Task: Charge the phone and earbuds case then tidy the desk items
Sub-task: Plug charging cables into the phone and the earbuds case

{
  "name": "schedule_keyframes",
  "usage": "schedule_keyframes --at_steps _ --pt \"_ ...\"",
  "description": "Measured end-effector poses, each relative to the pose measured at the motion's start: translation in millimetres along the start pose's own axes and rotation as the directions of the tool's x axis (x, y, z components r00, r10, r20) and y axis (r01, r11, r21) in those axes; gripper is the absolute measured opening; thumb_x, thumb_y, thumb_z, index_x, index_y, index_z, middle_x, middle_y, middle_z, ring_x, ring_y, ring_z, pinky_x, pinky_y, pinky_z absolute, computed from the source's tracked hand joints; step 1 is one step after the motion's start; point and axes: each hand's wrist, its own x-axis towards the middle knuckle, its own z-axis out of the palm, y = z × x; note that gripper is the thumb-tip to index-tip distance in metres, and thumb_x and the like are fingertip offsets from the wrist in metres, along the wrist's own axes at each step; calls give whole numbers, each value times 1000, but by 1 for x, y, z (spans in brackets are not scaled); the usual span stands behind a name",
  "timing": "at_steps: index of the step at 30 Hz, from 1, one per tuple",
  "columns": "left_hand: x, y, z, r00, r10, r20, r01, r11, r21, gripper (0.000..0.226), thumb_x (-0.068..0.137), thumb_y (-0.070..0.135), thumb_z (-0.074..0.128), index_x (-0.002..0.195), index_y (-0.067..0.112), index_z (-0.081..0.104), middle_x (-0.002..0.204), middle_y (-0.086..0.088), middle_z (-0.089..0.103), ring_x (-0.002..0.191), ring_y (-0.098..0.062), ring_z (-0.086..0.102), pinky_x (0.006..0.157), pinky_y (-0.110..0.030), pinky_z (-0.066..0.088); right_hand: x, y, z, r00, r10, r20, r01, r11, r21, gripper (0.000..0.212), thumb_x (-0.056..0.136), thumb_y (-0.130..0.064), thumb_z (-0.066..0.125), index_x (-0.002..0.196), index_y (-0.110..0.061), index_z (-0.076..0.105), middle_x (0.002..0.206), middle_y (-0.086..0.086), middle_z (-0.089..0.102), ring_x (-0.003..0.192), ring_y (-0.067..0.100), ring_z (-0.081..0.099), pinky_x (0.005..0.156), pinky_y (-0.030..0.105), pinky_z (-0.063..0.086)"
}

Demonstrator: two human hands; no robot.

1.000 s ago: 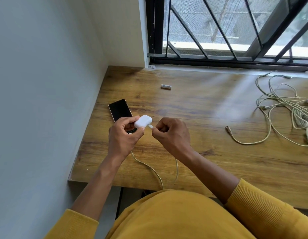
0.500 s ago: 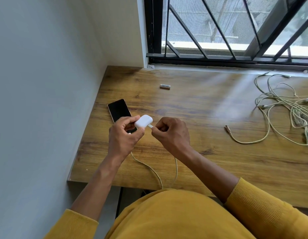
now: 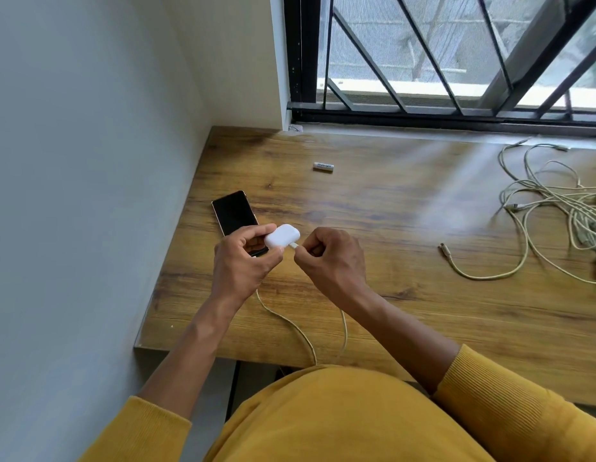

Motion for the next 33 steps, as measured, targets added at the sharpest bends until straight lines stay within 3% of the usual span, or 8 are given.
schedule_keyframes --at_steps 6,13,15,19,23,27,33 --pt "5 -2 2 1000 2 11 -2 1000 -12 45 81 10 87 124 17 78 116 11 77 106 -2 74 93 -26 62 3 1 3 1000 -19 -1 19 999 -49 17 85 -29 74 71 -27 64 63 -11 62 62 8 60 58 33 49" --pt "21 -10 7 990 138 -6 -137 987 84 47 84 13 87 128 15 75 124 9 72 112 -3 69 96 -22 57 19 11 4 999 0 37 2 999 -52 11 89 -36 74 82 -28 71 71 -13 68 70 8 64 63 34 53" --pt "31 -12 10 985 173 -2 -171 976 138 47 84 12 86 129 15 75 124 10 71 112 -1 67 97 -20 56 23 15 6 998 5 67 0 998 -70 7 89 -39 73 90 -32 74 76 -16 69 77 7 66 69 35 56" --pt "52 -19 15 978 207 37 -210 948 239 48 84 16 85 130 17 74 124 10 70 113 -3 66 100 -23 55 25 24 7 995 22 97 -12 995 -101 18 90 -39 70 107 -32 73 89 -16 71 87 10 69 80 40 59" --pt "67 -29 24 975 208 74 -220 929 297 45 83 16 86 127 16 76 125 7 72 115 -6 66 103 -30 55 22 31 7 995 35 98 -24 994 -109 18 89 -36 69 107 -33 72 90 -16 71 87 10 69 78 42 60" --pt "75 -34 35 979 163 122 -193 937 293 46 82 11 86 127 13 77 128 1 71 117 -7 65 105 -22 52 21 38 4 993 52 106 -40 992 -116 17 90 -33 67 105 -29 74 90 -14 70 87 12 68 78 41 60" --pt "80 -39 43 975 157 158 -204 914 351 46 83 15 86 128 12 76 130 -1 72 120 -12 65 106 -24 49 24 43 -1 991 69 114 -54 990 -129 15 93 -32 65 104 -30 75 94 -13 72 89 11 67 79 37 59"
